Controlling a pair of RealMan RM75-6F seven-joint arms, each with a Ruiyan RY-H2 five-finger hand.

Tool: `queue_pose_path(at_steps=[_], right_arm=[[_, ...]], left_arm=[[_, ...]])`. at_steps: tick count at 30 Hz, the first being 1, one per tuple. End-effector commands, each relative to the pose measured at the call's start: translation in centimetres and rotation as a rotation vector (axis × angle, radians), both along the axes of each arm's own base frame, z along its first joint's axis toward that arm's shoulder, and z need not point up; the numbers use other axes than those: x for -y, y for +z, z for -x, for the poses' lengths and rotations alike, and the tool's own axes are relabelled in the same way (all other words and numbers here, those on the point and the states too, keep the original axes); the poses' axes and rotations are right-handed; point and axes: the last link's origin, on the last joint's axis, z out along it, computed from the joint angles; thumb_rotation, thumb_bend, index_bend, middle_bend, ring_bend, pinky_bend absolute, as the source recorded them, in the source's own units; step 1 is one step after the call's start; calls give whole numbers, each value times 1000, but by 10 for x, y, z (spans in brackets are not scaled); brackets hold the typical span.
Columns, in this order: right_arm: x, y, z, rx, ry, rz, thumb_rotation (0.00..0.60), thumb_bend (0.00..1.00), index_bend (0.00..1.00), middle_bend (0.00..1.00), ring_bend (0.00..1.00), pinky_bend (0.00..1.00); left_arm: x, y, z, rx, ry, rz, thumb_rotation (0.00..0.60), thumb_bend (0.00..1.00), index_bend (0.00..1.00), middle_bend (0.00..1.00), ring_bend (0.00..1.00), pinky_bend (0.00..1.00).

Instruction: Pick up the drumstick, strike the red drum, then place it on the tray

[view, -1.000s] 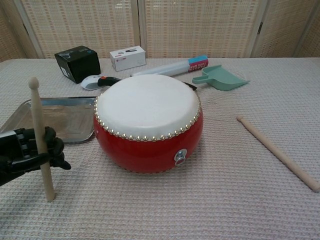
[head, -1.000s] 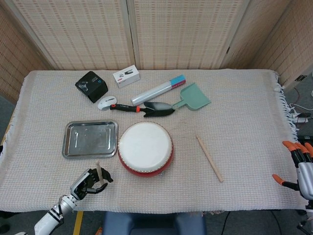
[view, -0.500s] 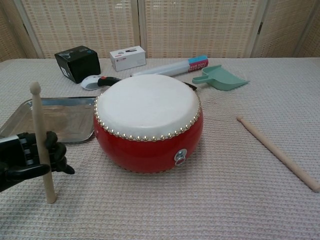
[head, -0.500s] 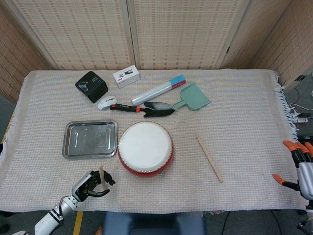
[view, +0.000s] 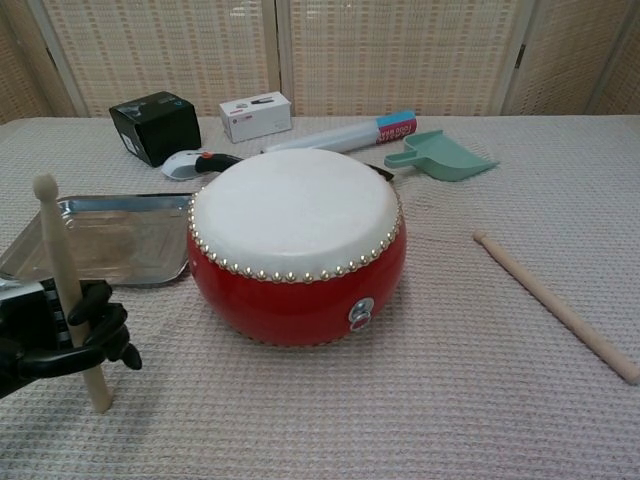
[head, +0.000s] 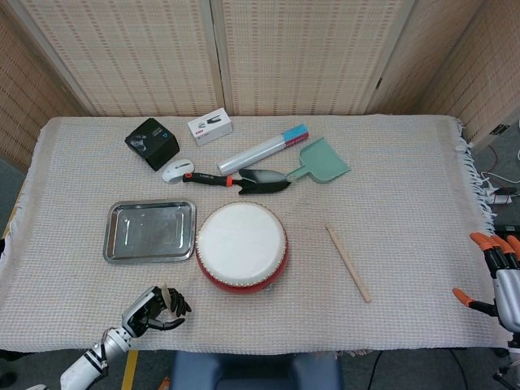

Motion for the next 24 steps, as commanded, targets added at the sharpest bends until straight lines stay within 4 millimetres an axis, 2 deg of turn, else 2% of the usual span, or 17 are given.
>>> queue_pose_path(at_steps=[1,15,24], right_arm=[[0,0,0,-1,2,1,600,97,143,134,0,36],[0,1,0,-6,0,4,600,97,143,134,0,59],[-1,2,0,-11,-7,3,600,97,143,134,0,95]], left_arm=[[1,-2,0,-10,-7,1,600,236,721,679,563,466],[1,-9,-2,-35,-18,9,600,236,764,777,665,605],[3,-14,-1,-87,-29,-20,600,236,868,857,747,686]])
